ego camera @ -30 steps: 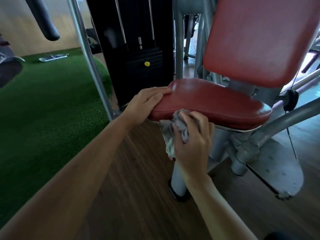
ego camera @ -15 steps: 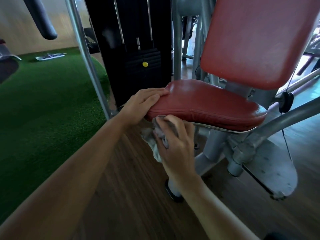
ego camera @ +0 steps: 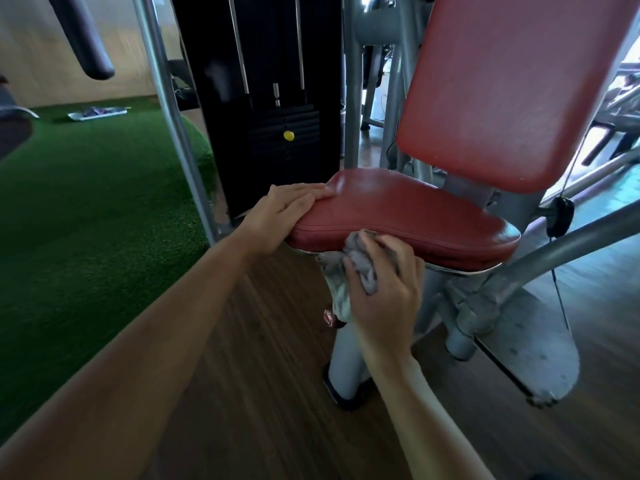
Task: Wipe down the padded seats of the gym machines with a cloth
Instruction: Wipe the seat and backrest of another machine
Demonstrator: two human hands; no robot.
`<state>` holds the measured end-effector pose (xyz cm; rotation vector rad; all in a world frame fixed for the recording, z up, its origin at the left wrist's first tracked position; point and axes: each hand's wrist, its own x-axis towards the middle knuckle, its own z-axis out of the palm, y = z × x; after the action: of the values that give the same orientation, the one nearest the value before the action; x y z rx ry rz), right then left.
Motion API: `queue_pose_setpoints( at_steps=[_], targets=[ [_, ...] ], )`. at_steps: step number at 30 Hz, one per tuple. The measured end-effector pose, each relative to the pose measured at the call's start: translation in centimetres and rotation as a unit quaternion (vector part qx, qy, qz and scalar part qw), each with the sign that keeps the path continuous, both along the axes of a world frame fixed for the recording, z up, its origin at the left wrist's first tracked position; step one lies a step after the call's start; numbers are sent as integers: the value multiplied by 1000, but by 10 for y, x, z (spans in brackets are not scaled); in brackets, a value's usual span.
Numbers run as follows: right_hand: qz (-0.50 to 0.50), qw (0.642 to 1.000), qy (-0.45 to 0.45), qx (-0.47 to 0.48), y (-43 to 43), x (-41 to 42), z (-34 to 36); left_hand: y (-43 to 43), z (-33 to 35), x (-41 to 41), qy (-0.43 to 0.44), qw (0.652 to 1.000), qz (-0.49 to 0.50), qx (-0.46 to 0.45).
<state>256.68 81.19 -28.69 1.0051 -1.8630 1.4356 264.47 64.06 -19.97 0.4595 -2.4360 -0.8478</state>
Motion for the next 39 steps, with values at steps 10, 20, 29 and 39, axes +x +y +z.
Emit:
queue_pose_setpoints(
  at_steps=[10, 20, 29, 39],
  targets=[
    [61, 993, -100, -8, 43, -6, 1, 13, 15, 0, -76, 994, 57, -54],
    [-32, 992, -89, -83, 54, -23, 1, 41, 42, -26, -206, 962, 135, -116],
    [-28, 988, -114, -104, 24, -10, -2, 41, 16, -28, -186, 953, 154, -181],
    [-44, 994, -58, -78, 16, -16, -1, 36, 9, -29, -95, 968, 164, -163]
  ],
)
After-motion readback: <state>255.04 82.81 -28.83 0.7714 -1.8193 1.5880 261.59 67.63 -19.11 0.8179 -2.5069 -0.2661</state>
